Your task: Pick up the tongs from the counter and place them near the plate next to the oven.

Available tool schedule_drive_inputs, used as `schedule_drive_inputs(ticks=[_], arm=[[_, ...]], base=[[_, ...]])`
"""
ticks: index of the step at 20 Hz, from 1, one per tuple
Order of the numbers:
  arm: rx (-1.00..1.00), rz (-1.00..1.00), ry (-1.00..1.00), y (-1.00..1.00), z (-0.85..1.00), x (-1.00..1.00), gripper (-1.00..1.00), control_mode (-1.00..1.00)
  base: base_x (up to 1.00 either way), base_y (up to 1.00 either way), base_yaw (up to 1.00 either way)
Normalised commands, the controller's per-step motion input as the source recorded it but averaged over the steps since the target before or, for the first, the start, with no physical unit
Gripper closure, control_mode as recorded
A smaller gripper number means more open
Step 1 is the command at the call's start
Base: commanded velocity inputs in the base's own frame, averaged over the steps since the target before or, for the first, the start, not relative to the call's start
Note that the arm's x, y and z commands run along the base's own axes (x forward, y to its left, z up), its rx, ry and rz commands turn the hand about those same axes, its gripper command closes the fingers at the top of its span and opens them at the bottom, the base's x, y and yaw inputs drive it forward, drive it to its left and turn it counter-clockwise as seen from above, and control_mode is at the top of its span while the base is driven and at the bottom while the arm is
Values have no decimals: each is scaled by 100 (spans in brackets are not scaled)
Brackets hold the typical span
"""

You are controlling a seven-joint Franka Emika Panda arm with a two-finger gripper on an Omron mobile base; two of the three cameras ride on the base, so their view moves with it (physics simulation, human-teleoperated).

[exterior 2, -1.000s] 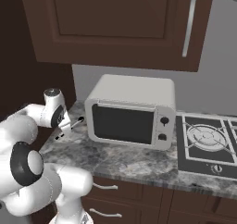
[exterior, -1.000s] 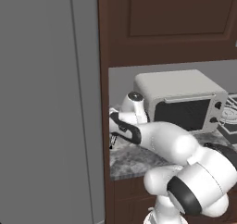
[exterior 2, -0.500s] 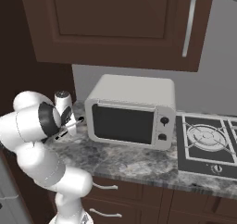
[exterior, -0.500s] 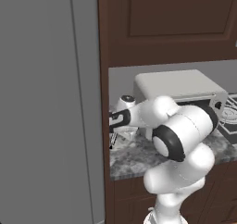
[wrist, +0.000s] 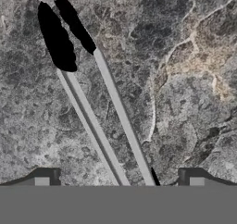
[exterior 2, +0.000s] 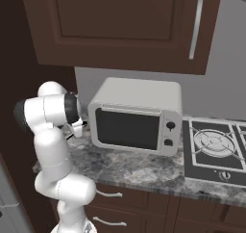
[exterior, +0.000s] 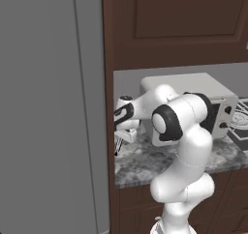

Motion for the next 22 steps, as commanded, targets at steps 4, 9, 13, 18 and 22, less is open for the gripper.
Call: schedule_drive_inputs(ticks=[4, 9, 13, 18, 22], arm=[[-2, 0, 7, 5, -59, 7, -100, -100], [-4, -3, 0, -1, -70, -27, 100, -100], [0, -10, -5, -12, -53, -46, 100, -100], [1, -8, -5, -22, 1, -51, 100, -100], [1, -1, -3, -25, 31, -50, 100, -100]], base=[[0, 0, 0], [0, 0, 0], [0, 0, 0], [0, 0, 0], [0, 0, 0]])
